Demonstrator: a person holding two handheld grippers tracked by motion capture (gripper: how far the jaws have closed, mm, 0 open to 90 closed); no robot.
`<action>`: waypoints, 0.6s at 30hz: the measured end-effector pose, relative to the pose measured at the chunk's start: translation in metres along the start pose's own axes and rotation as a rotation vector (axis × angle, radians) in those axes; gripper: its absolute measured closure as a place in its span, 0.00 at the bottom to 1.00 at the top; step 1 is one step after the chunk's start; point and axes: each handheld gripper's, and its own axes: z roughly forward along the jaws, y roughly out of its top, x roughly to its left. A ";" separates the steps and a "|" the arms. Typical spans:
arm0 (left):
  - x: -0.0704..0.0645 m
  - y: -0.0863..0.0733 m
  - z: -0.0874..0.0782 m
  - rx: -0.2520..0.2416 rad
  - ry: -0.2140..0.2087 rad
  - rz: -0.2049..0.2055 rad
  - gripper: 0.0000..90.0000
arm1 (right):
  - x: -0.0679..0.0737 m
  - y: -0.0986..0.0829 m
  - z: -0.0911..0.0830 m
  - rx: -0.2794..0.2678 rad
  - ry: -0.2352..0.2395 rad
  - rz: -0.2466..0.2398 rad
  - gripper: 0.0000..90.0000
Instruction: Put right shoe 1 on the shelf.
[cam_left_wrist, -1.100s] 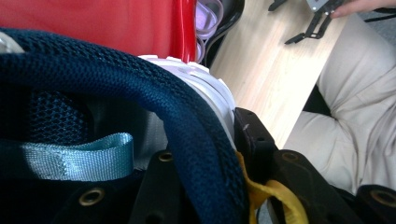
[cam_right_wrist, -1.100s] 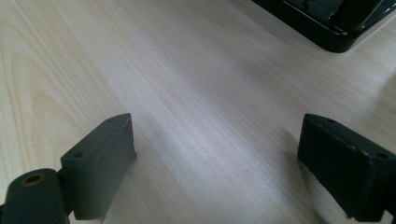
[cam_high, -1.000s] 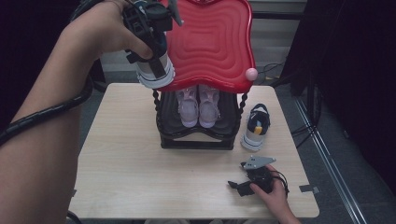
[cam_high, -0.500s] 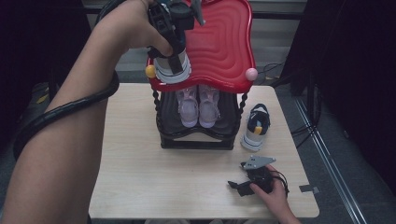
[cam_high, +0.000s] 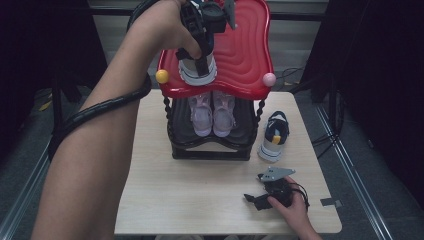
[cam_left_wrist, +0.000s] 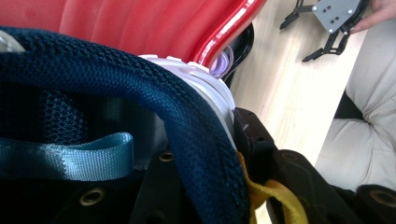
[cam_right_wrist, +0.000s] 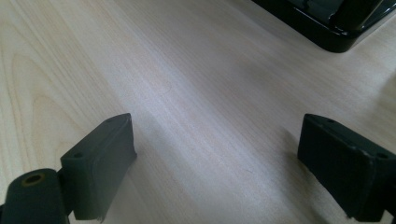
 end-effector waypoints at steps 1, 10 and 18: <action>0.000 0.001 0.000 0.002 0.004 0.006 0.82 | 0.000 0.000 0.000 0.000 0.000 0.000 0.11; 0.008 0.014 0.005 0.006 0.038 0.026 0.82 | 0.000 0.000 0.000 0.000 0.000 0.000 0.12; 0.013 0.018 0.011 0.023 0.066 0.032 0.82 | 0.000 0.000 0.000 -0.001 0.000 -0.001 0.11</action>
